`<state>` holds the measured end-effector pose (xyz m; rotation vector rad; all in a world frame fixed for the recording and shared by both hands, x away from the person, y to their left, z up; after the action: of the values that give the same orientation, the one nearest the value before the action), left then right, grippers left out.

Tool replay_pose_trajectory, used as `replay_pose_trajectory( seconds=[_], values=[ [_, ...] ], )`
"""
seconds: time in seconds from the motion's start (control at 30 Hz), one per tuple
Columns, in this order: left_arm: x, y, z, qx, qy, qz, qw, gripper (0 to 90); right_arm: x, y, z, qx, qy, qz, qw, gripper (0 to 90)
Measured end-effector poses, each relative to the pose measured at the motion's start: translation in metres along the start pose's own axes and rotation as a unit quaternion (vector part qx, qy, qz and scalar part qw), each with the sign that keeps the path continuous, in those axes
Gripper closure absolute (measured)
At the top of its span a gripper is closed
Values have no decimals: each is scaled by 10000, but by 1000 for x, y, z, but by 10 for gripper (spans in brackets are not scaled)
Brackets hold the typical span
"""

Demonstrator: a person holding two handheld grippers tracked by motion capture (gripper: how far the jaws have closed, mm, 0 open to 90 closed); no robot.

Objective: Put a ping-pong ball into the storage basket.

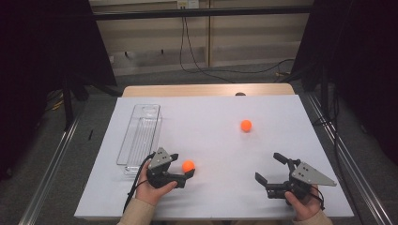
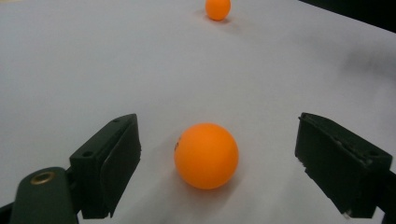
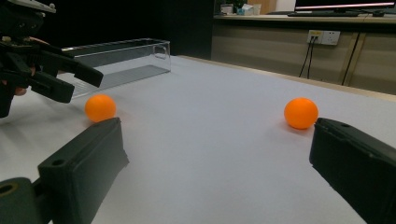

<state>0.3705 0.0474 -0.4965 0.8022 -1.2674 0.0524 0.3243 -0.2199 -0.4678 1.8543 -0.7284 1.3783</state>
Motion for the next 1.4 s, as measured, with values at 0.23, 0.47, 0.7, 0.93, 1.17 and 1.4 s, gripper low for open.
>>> replay_pose_trajectory(
  seconds=[0.23,0.47,0.7,0.93,1.17,1.4],
  values=[
    [-2,-3,0,6,-67,-92,9999,149,0,0,0,-1,2,0,10000,26],
    [-3,-4,0,16,-40,-161,9999,159,0,0,0,3,1,-3,10000,27],
    [-4,-6,0,23,-64,-274,9996,170,0,0,0,9,11,-5,10000,27],
    [-5,-8,1,-9,-16,-324,9995,176,0,0,0,10,10,-6,10000,27],
    [-6,-10,1,-11,-40,-366,9993,189,0,0,0,10,21,-2,10000,27],
    [-8,-12,0,25,-72,-461,9989,208,0,0,-1,20,29,-12,10000,28]
  ],
)
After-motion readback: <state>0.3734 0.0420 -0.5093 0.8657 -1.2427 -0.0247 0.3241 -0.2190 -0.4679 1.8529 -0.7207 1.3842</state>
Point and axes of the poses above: each handheld gripper's, and its own axes: y roughly backward along the jaws, x roughly out of its top, z roughly to its right, the point moved 10 cm from there along -y, roughly forward along the jaws, and after that the axes turned 7 degrees about -y, right-handed, at the moved point
